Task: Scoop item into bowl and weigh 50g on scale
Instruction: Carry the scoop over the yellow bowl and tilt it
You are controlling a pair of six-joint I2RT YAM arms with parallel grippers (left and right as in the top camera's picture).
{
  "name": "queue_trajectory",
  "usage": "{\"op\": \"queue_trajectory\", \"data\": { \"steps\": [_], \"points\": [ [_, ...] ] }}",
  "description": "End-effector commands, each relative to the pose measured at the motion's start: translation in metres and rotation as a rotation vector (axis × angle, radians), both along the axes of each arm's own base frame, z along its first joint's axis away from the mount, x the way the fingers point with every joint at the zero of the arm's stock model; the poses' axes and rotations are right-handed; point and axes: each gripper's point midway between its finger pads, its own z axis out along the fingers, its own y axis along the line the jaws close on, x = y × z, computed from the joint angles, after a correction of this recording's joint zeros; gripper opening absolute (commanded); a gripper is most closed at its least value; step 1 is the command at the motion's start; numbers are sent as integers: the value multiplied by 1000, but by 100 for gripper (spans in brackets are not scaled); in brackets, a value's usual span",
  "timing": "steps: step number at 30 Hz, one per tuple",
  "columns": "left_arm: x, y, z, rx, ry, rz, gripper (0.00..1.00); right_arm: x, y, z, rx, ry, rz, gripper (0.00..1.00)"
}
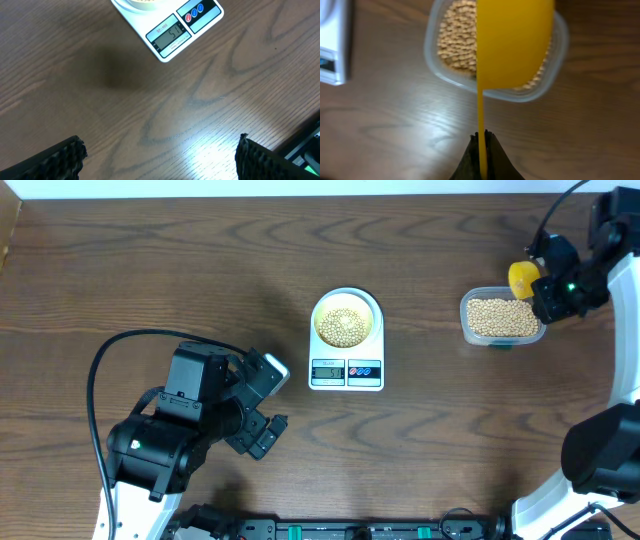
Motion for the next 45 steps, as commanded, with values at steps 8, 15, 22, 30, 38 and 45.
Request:
{"op": "queue_trajectory", "data": {
  "steps": [8, 15, 22, 30, 38, 45],
  "points": [
    [4, 1, 11, -1, -31, 4, 98, -4, -9, 2, -329, 40, 34, 1],
    [4, 1, 11, -1, -31, 4, 98, -5, -4, -8, -299, 51, 23, 1],
    [4, 1, 11, -1, -32, 4, 98, 22, 146, 15, 383, -141, 284, 1],
    [4, 1, 11, -1, -32, 4, 98, 14, 234, 21, 373, -215, 555, 1],
    [4, 1, 11, -1, -32, 4, 98, 2, 267, -4, 220, -196, 690, 1],
    [4, 1, 11, -1, -32, 4, 98, 4, 278, -42, 185, -119, 727, 1]
  ]
}}
